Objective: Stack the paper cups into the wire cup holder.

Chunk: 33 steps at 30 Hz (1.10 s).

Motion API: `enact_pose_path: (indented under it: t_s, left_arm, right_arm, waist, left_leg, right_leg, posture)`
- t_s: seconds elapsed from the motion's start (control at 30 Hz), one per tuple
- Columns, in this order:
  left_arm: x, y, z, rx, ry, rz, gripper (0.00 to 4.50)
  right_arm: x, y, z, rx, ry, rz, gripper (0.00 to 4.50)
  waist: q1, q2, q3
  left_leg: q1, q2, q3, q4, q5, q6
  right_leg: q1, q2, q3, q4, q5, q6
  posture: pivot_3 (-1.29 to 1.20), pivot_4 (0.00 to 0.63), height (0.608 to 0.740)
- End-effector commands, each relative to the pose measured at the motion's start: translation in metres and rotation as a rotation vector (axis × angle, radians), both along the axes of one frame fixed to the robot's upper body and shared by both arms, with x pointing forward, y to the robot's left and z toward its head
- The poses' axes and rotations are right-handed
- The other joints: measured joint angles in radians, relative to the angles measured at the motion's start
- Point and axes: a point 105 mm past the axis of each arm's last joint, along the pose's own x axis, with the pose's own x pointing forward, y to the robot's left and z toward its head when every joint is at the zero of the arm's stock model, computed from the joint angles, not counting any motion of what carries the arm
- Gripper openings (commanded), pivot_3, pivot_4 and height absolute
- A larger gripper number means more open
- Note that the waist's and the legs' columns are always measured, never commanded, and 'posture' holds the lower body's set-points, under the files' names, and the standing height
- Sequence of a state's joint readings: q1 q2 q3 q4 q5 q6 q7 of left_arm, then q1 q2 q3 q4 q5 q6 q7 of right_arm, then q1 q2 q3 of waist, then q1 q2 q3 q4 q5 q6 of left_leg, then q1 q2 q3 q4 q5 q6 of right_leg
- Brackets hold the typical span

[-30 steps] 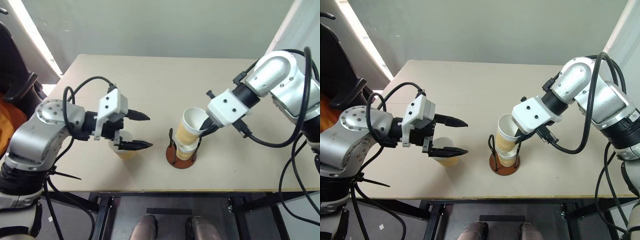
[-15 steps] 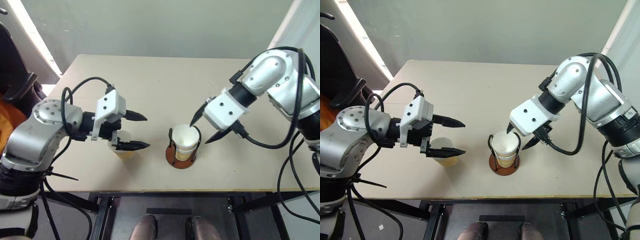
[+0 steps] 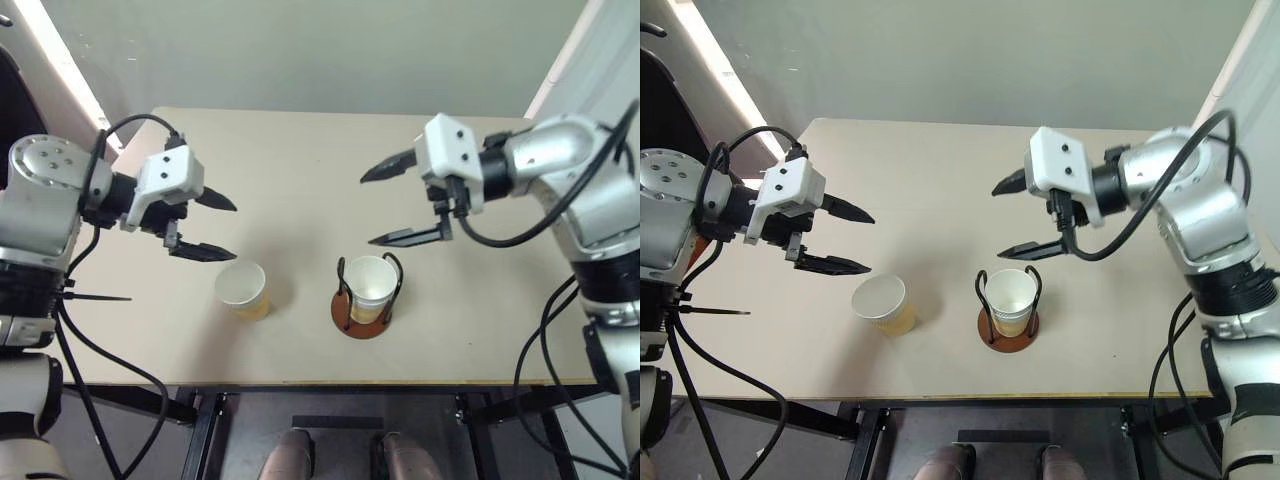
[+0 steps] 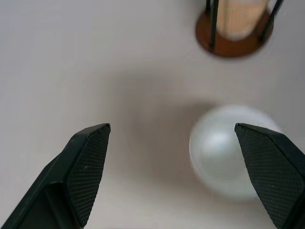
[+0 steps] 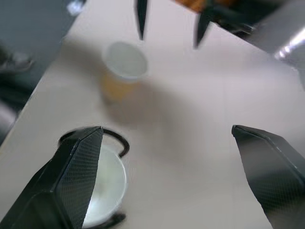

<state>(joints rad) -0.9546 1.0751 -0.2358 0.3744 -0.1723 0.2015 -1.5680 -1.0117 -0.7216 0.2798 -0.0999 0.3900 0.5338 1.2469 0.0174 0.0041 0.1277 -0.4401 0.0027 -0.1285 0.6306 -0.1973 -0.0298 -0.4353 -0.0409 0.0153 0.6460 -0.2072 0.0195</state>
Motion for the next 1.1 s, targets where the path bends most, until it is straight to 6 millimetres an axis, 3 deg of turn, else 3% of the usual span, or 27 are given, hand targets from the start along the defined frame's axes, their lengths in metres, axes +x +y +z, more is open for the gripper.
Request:
enact_pose_path:
  t_s: [0.03,0.23,0.47,0.9,1.1]
  left_arm:
    - [0.006,-0.005,-0.001,0.062,0.004,-0.06,4.5]
    - [0.021,-0.021,-0.023,0.13,0.048,-0.127,4.5]
    - [0.019,-0.033,-0.041,0.234,0.077,-0.234,4.5]
    - [0.015,-0.032,-0.038,0.247,0.093,-0.271,0.01]
    - [0.015,-0.036,-0.027,0.223,0.073,-0.285,0.01]
  right_arm:
    - [-0.02,0.007,0.029,0.155,0.003,0.043,4.49]
    - [-0.034,-0.003,0.017,0.123,0.072,0.039,4.49]
    - [-0.04,-0.005,0.016,0.121,0.072,0.016,4.49]
    - [-0.046,-0.014,0.012,0.083,0.067,-0.002,4.5]
    - [-0.042,-0.026,0.013,0.058,0.05,-0.037,4.5]
  waist:
    - [0.002,0.0,0.0]
    - [0.012,-0.001,-0.001]
    - [0.006,-0.001,-0.001]
    - [0.007,-0.001,-0.001]
    - [0.007,-0.001,-0.001]
  left_leg:
    - [-0.002,0.0,0.0,0.0,0.0,0.0]
    - [-0.009,-0.001,-0.001,0.005,0.001,0.001]
    - [-0.013,0.0,-0.001,0.008,0.001,0.001]
    - [-0.014,0.0,-0.001,0.012,0.002,0.002]
    - [-0.014,0.0,-0.001,0.013,0.002,0.002]
  right_leg:
    - [-0.001,0.0,0.0,0.0,0.001,0.002]
    - [-0.004,-0.001,-0.004,-0.002,0.004,0.007]
    - [-0.007,-0.001,-0.005,-0.001,0.007,0.012]
    - [-0.006,-0.001,-0.005,-0.001,0.008,0.015]
    - [-0.006,-0.001,-0.005,0.0,0.009,0.015]
  posture:
    - [0.0,0.15,0.74]
    - [0.0,0.15,0.74]
    - [0.0,0.15,0.74]
    - [0.0,0.15,0.74]
    - [0.0,0.15,0.74]
